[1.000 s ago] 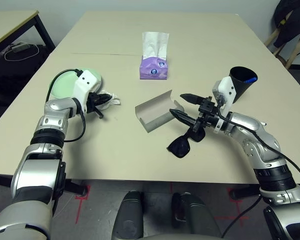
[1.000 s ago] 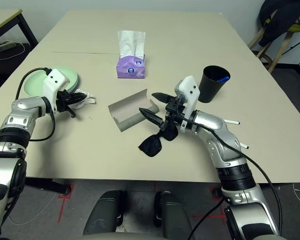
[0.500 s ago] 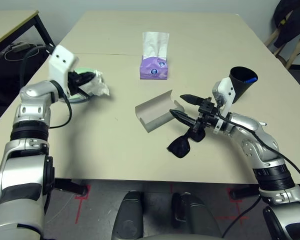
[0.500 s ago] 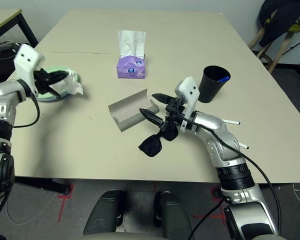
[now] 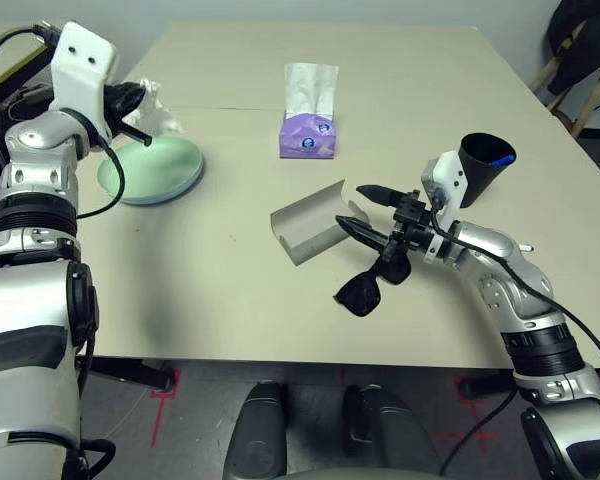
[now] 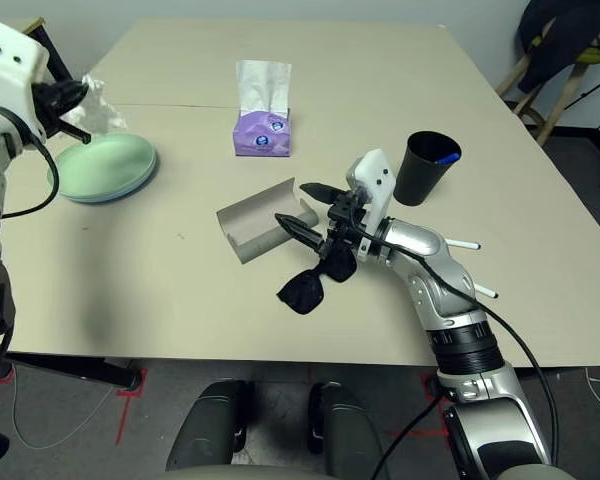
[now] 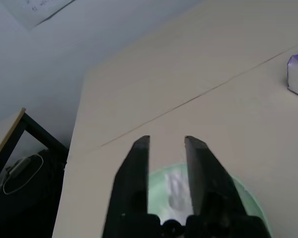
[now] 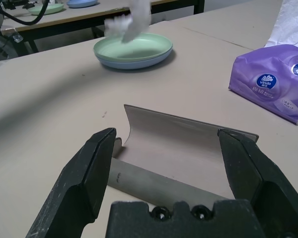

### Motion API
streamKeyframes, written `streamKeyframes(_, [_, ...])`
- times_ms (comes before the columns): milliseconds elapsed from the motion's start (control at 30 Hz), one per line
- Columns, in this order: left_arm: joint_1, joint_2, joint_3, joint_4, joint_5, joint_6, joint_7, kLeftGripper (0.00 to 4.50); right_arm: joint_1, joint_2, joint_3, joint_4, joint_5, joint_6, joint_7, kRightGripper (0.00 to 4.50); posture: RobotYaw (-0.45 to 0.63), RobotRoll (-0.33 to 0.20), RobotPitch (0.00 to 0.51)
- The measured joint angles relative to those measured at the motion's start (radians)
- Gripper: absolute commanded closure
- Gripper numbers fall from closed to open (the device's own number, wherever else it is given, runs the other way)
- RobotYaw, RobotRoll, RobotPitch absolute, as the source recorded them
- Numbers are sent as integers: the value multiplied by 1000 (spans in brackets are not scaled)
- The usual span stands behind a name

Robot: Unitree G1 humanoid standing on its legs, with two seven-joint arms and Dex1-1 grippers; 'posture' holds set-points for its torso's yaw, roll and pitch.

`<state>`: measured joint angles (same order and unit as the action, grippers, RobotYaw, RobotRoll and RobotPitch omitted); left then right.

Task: Organize and tidy the items on the table.

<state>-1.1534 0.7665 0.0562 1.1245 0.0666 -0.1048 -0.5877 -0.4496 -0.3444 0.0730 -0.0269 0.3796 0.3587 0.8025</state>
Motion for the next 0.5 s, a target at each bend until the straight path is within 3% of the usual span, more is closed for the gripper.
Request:
streamKeyframes(200, [0, 0, -1, 32, 13, -9, 16, 74, 0, 0, 0, 0, 0, 0, 0, 0, 161, 0, 105])
streamKeyframes(400, [9, -5, 6, 15, -1, -24, -38, 26, 0, 0, 0, 0, 0, 0, 0, 0, 164, 0, 107])
streamKeyframes(500, [79, -52, 59, -83, -108, 44, -189, 26, 0, 0, 0, -1, 0, 0, -1, 0, 162, 0, 111])
